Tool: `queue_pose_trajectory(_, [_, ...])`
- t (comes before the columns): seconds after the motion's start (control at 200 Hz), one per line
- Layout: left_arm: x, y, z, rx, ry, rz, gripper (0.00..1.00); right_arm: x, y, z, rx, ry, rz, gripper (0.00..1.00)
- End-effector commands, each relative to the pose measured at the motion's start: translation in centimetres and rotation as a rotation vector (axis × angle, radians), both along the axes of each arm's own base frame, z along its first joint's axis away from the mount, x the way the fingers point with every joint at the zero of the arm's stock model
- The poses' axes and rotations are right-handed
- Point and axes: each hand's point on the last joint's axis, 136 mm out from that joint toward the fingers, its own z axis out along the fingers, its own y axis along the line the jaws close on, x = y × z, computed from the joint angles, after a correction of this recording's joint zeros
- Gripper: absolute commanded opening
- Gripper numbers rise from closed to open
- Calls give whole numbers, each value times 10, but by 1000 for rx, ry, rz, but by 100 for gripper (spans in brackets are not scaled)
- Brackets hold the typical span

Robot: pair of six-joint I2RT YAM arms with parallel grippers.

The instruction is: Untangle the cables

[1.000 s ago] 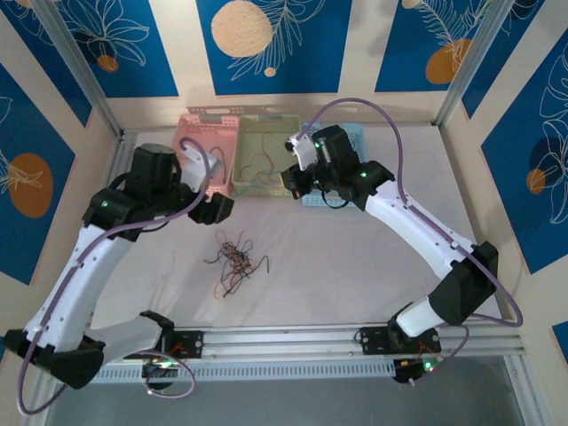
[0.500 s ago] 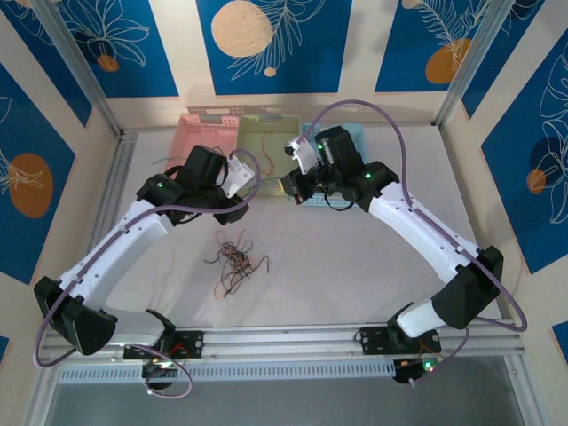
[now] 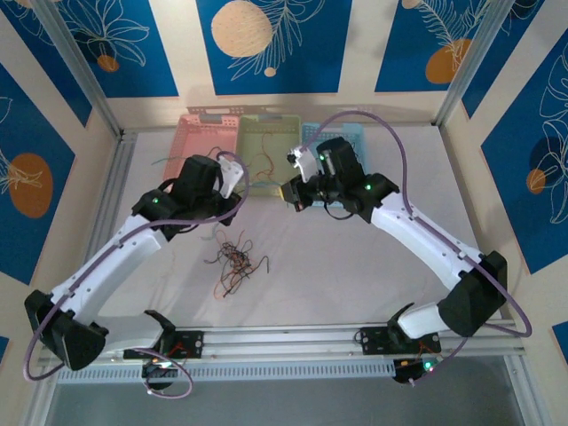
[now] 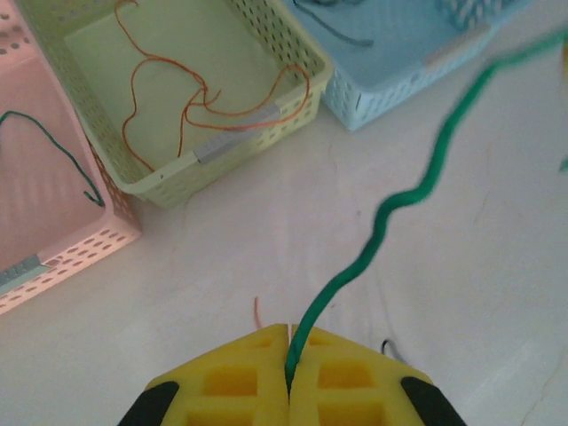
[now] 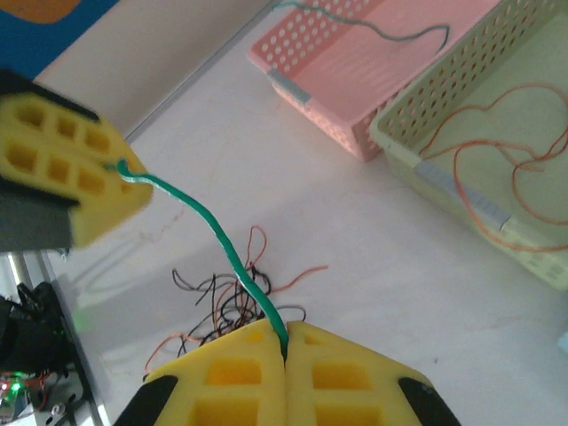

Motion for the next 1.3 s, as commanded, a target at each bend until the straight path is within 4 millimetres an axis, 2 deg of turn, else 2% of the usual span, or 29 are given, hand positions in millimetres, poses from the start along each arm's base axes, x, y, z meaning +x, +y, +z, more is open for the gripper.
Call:
queue_pose_trajectory(0.0, [15, 3, 26, -328, -2, 220, 0, -26, 10, -3, 118, 67, 21, 0])
queue_pose_trajectory(0.1, [22, 3, 28, -530, 20, 318, 0, -55, 28, -20, 179, 135, 66, 0])
queue_pose_trajectory(0.165, [26, -4, 29, -642, 43, 325, 0, -73, 43, -28, 179, 138, 102, 0])
queue_pose_trajectory(0.26, [31, -13, 30, -730, 80, 327, 0, -97, 67, -34, 175, 144, 176, 0])
queue_pose_trajectory(0.335, [34, -14, 34, -783, 87, 337, 0, -106, 81, -41, 152, 158, 210, 0])
queue_pose_trajectory(0.505, [42, 6, 53, -814, 41, 398, 0, -101, 87, -50, 139, 142, 196, 0])
queue_pose_trajectory(0.6, [46, 4, 67, -843, 34, 380, 0, -96, 88, -52, 134, 140, 192, 0])
queue_pose_trajectory(0.66, [48, 2, 72, -849, 31, 367, 0, -94, 89, -46, 137, 129, 203, 0])
queue_pose_trajectory(0.705, [51, 1, 73, -840, 26, 366, 0, -94, 88, -39, 141, 109, 217, 15])
queue_pose_trajectory(0.74, [53, 3, 74, -827, 18, 369, 0, -92, 86, -32, 146, 88, 214, 29])
queue_pose_trajectory(0.785, [58, 8, 77, -806, -2, 377, 0, -84, 79, -24, 156, 57, 174, 42])
queue_pose_trajectory(0.87, [71, 26, 77, -753, -36, 439, 0, -71, 57, -13, 191, 37, 109, 51])
queue_pose_trajectory(0.955, [91, 47, 75, -718, -55, 497, 0, -64, 33, -5, 240, 66, 90, 53])
queue_pose_trajectory(1.04, [115, 65, 69, -697, -36, 538, 0, -60, 11, -8, 238, 73, 54, 53])
queue_pose_trajectory(1.205, [166, 99, 29, -536, -18, 639, 0, -55, -28, -25, 224, 102, -56, 53])
queue_pose_trajectory(1.296, [198, 114, 10, -517, -6, 667, 0, -62, -37, -29, 227, 109, -49, 52])
